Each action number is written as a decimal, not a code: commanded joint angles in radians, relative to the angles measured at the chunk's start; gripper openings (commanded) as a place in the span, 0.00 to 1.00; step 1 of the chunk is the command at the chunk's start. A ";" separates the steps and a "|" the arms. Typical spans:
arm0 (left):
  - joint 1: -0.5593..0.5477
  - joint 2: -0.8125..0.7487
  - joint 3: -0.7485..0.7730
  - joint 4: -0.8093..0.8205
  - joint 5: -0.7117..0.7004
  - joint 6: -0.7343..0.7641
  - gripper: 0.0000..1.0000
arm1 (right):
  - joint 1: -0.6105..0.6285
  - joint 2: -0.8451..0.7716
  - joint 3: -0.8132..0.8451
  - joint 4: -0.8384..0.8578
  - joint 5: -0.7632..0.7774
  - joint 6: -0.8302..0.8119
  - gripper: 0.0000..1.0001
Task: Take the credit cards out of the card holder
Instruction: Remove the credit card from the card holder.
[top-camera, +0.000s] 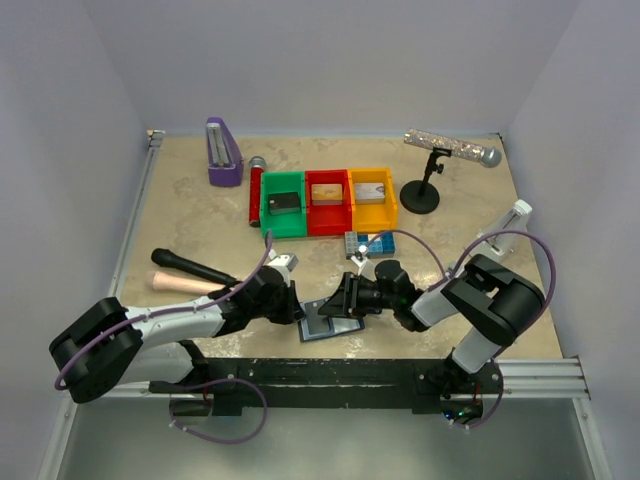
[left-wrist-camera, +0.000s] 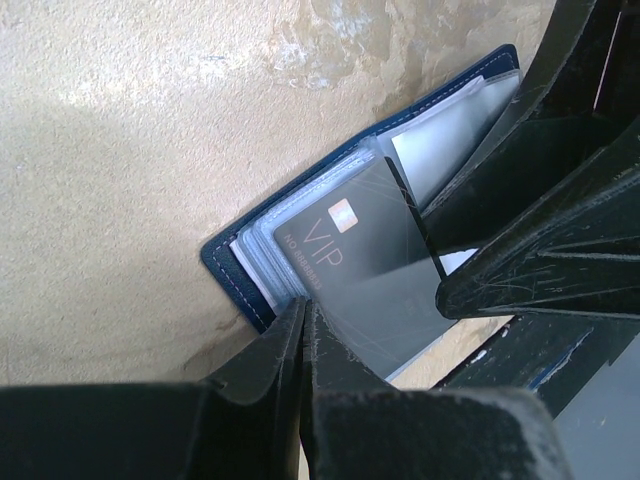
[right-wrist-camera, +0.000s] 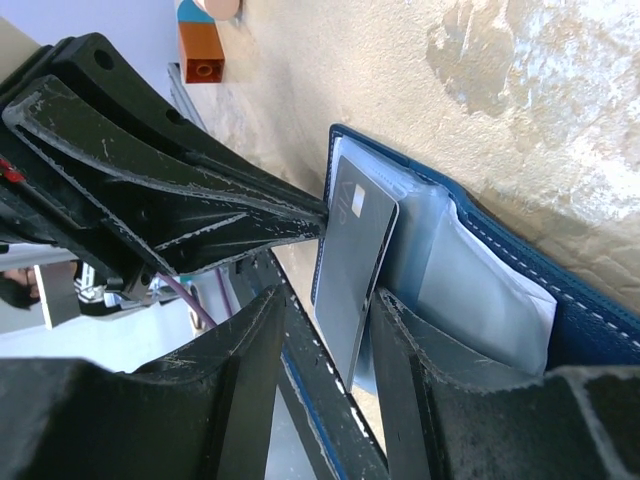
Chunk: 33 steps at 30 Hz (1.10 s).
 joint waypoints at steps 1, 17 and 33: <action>0.002 0.014 -0.034 0.024 -0.005 -0.002 0.04 | 0.006 0.029 0.001 0.134 -0.047 0.036 0.44; 0.002 0.019 -0.056 0.113 0.030 -0.036 0.02 | 0.009 0.058 0.047 0.076 -0.101 0.033 0.45; 0.001 -0.018 -0.070 0.133 0.045 -0.054 0.10 | 0.038 0.087 0.088 0.037 -0.098 0.041 0.45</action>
